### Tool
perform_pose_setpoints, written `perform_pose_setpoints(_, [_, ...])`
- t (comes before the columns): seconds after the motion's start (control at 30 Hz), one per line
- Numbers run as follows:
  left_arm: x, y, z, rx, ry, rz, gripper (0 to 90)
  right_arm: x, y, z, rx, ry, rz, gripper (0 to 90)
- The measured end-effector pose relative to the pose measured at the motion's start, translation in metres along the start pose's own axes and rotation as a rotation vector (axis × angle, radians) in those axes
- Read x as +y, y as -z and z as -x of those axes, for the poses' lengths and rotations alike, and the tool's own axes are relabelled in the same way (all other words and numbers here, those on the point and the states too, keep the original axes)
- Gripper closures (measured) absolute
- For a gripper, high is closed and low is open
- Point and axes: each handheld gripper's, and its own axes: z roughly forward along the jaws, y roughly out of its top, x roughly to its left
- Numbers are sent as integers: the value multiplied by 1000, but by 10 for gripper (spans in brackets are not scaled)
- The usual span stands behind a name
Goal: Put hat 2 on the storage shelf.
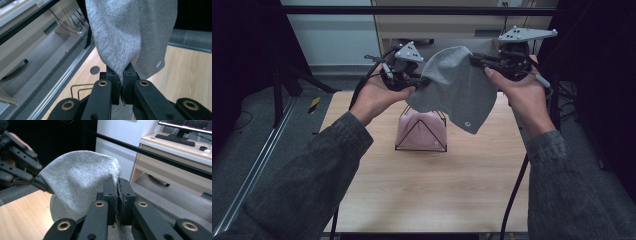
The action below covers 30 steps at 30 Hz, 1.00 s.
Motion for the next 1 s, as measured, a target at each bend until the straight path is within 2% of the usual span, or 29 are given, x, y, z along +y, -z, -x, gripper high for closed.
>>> perform_pose_setpoints(0.2, [4, -9, -17, 40, 10, 7, 870, -2, -14, 16, 0, -23, 16, 860])
perform_pose_setpoints(0.33, [-3, -15, -32, 57, 46, 16, 870, -6, -26, 27, -4, -38, 8, 860])
perform_pose_setpoints(0.43, [-8, -20, -39, 61, 57, 5, 870, -7, -38, 32, 1, -41, -3, 860])
perform_pose_setpoints(0.77, [-29, -35, -48, 79, 73, -28, 871, -11, -68, 31, 3, -29, -31, 860])
perform_pose_setpoints(1.0, [-37, -32, -53, 78, 94, -25, 870, -13, -77, 29, 11, -22, -41, 860])
